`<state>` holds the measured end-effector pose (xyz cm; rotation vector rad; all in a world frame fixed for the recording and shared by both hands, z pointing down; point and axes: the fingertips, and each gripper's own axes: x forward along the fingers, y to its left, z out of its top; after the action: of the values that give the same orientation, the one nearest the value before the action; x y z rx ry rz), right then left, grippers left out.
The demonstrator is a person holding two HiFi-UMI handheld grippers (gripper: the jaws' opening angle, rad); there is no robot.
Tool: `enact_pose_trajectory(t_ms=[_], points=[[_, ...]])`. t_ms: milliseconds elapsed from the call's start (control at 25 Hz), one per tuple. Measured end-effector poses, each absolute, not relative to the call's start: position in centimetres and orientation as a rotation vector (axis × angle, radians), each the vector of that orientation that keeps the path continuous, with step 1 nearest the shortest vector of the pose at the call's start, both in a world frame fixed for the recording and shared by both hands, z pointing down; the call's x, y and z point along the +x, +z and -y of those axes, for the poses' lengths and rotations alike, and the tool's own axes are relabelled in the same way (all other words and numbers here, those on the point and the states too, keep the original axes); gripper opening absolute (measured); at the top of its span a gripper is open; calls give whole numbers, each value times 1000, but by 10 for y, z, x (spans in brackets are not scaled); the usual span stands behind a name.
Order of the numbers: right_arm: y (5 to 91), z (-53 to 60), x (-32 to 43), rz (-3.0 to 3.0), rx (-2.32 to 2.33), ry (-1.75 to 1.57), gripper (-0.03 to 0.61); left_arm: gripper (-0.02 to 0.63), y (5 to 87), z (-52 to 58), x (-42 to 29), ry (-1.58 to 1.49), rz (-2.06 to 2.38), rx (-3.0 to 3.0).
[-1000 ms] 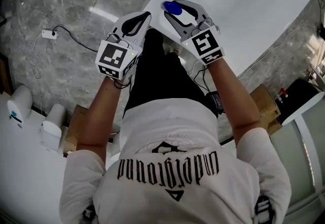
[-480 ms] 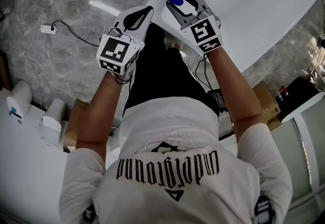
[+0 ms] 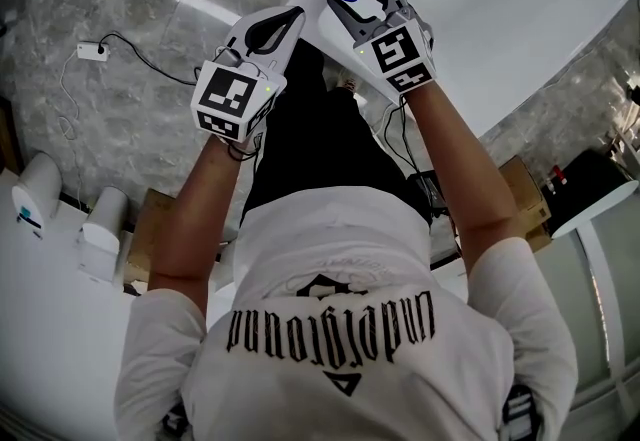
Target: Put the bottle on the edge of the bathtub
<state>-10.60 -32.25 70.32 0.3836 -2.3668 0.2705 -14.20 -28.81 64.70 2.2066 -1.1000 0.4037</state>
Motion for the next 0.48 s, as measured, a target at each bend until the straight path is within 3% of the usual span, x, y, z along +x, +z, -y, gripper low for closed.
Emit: enact_pose_trajectory(t_ms=[480], points=[[714, 318, -110, 2352, 351, 245, 156, 15, 655, 285, -142, 408, 1096, 2191]])
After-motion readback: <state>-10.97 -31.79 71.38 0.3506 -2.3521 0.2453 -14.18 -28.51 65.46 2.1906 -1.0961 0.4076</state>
